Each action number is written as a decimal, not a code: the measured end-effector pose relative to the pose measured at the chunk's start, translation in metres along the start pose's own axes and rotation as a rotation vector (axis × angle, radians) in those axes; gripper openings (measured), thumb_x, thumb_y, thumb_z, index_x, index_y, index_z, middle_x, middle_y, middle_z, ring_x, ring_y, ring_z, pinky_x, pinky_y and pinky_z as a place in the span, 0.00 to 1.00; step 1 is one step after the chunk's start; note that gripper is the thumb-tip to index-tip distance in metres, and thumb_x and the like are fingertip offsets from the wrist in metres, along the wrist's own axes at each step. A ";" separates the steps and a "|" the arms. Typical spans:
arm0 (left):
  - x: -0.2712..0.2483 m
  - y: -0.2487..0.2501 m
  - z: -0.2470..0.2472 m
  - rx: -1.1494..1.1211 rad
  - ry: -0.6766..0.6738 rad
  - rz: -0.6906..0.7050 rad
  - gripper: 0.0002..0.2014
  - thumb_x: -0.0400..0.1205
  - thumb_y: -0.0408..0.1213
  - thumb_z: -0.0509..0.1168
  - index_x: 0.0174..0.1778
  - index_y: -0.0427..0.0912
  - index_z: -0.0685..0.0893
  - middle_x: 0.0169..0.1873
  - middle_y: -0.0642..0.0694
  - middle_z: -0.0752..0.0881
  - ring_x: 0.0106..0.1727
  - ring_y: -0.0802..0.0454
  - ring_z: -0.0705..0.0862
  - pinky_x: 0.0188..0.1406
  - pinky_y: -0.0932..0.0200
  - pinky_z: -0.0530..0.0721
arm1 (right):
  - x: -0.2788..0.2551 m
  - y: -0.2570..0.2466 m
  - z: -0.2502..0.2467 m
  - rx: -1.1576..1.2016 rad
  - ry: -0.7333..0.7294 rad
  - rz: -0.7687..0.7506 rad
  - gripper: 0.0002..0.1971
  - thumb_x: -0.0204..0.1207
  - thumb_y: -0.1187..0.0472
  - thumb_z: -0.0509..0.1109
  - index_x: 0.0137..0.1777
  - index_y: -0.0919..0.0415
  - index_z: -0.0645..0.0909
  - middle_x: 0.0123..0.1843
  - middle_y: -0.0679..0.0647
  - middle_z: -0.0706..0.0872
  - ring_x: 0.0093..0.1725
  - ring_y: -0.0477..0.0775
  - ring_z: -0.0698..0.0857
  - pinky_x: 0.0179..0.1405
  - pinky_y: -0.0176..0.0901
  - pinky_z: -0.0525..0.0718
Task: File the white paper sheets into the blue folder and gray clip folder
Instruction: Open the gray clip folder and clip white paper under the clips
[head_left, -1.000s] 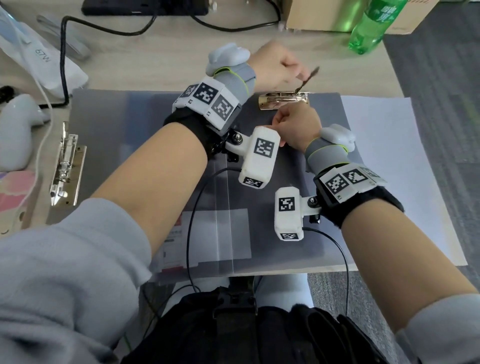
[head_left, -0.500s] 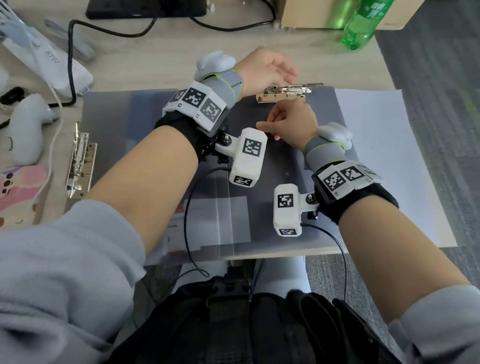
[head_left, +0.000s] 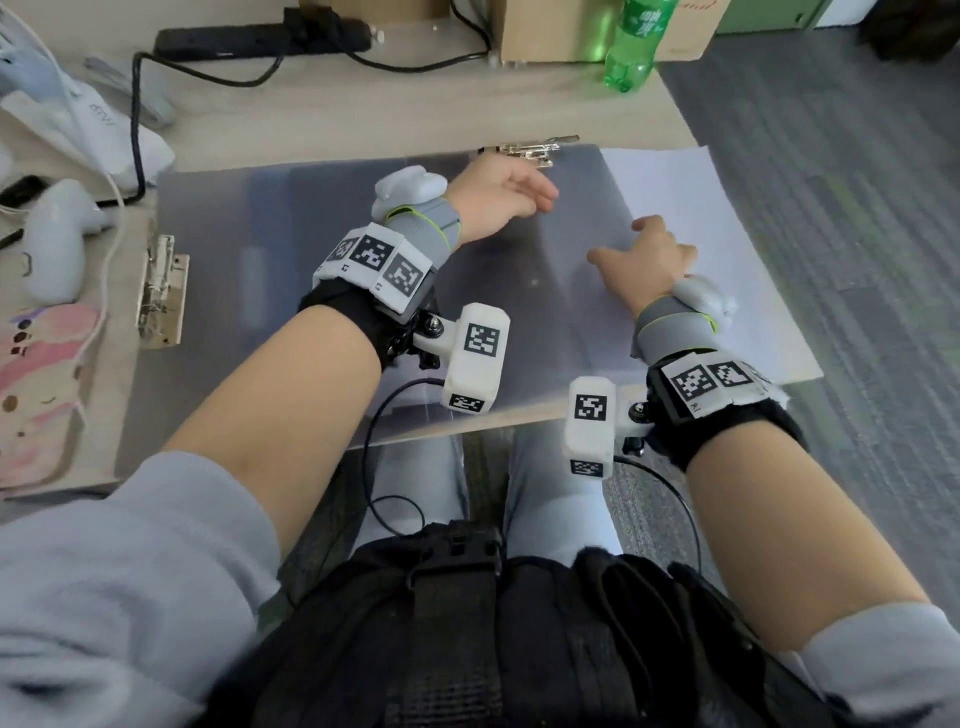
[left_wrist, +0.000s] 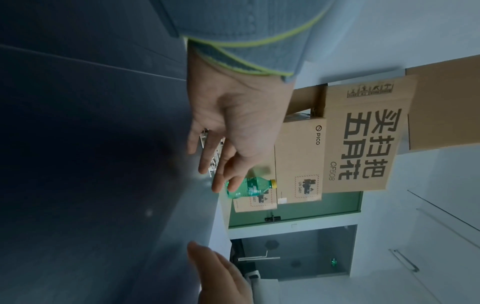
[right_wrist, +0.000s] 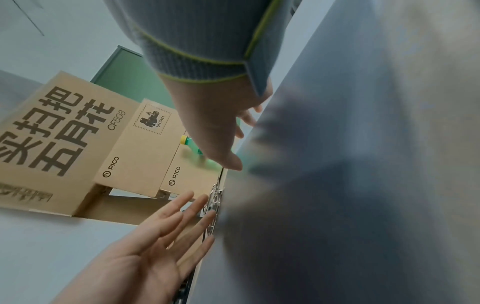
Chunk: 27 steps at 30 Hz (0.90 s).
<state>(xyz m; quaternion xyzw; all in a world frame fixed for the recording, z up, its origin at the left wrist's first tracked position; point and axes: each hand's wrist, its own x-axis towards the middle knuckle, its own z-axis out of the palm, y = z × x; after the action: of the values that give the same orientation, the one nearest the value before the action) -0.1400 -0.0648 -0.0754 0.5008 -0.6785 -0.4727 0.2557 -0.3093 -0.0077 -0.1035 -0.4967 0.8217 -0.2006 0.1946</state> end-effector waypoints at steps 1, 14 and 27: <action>-0.004 0.002 0.006 -0.010 -0.004 0.015 0.17 0.78 0.18 0.57 0.60 0.28 0.82 0.56 0.34 0.86 0.30 0.80 0.81 0.31 0.84 0.71 | -0.005 0.005 -0.001 0.016 -0.008 -0.005 0.30 0.71 0.50 0.69 0.72 0.55 0.69 0.70 0.56 0.77 0.73 0.62 0.67 0.65 0.57 0.67; -0.007 0.030 0.094 0.000 -0.050 0.075 0.16 0.78 0.17 0.56 0.58 0.28 0.83 0.54 0.35 0.87 0.28 0.81 0.80 0.32 0.84 0.72 | -0.010 0.064 -0.046 0.077 0.058 0.119 0.26 0.76 0.56 0.61 0.75 0.56 0.69 0.74 0.59 0.72 0.75 0.63 0.66 0.70 0.55 0.67; 0.005 0.022 0.130 0.088 0.005 0.001 0.13 0.76 0.22 0.62 0.51 0.35 0.88 0.45 0.44 0.87 0.48 0.54 0.83 0.59 0.60 0.79 | -0.006 0.107 -0.053 -0.045 0.119 0.093 0.27 0.72 0.56 0.69 0.71 0.63 0.71 0.69 0.62 0.73 0.69 0.64 0.71 0.56 0.56 0.75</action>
<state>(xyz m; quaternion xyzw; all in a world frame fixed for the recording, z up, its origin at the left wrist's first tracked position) -0.2580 -0.0182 -0.1108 0.5124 -0.6982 -0.4409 0.2355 -0.4130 0.0502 -0.1144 -0.4495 0.8582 -0.2023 0.1433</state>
